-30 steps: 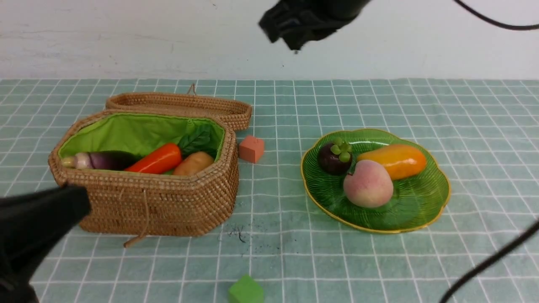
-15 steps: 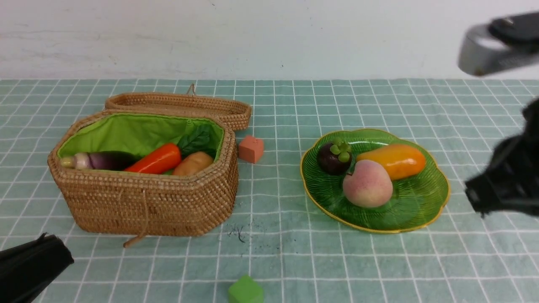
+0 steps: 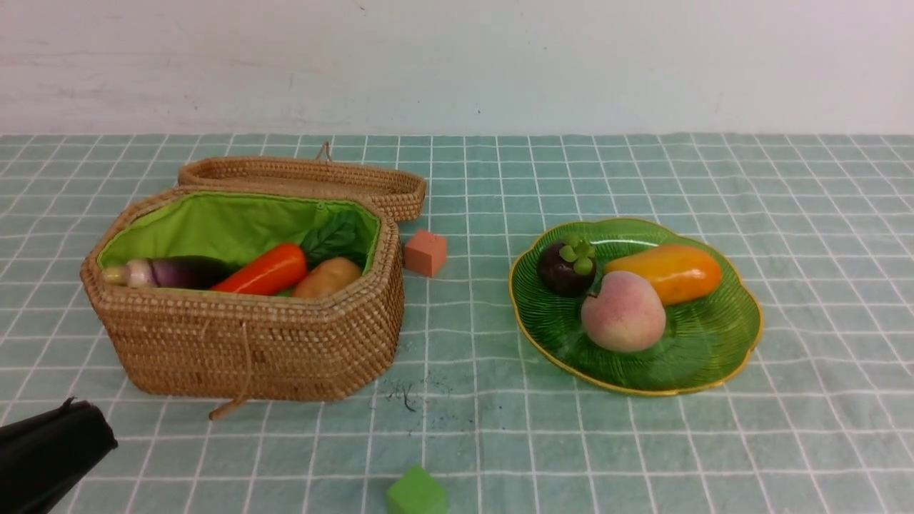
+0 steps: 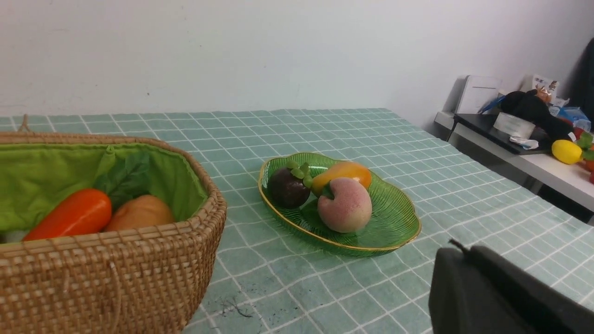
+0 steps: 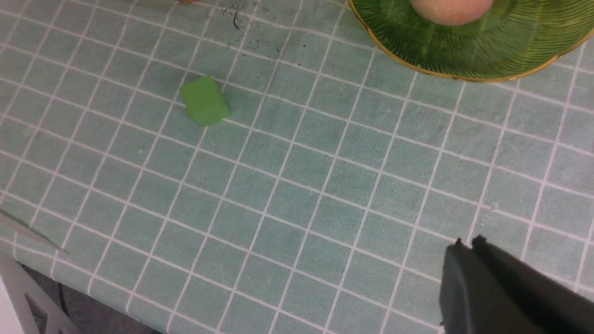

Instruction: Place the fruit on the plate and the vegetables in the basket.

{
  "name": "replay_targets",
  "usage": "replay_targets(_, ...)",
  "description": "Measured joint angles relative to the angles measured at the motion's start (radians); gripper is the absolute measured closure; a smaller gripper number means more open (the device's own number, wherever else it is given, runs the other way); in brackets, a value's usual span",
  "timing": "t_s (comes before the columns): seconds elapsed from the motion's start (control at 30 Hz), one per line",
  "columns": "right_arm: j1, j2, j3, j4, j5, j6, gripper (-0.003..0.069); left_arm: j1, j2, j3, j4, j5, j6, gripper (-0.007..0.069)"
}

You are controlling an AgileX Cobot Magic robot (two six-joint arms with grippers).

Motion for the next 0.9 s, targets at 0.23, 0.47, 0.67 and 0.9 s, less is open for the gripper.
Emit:
replay_targets(0.23,-0.101,-0.032,0.003,0.005,0.000,0.000,0.0655,0.000,0.000,0.000,0.000,0.042,0.000,0.0636)
replay_targets(0.47,-0.337,-0.250,0.304,-0.005,-0.339,-0.111,0.0662,0.000,0.000,0.000,0.000,0.064,0.000,0.0634)
replay_targets(0.67,-0.534,-0.576,0.856,-0.005,-0.762,-0.223,0.0663,0.000,0.000,0.000,0.000,0.082,0.000,0.0632)
replay_targets(0.9,-0.607,-0.804,1.166,-0.026,-0.906,-0.233,0.0663,0.000,0.000,0.000,-0.001,0.104,0.000,0.0627)
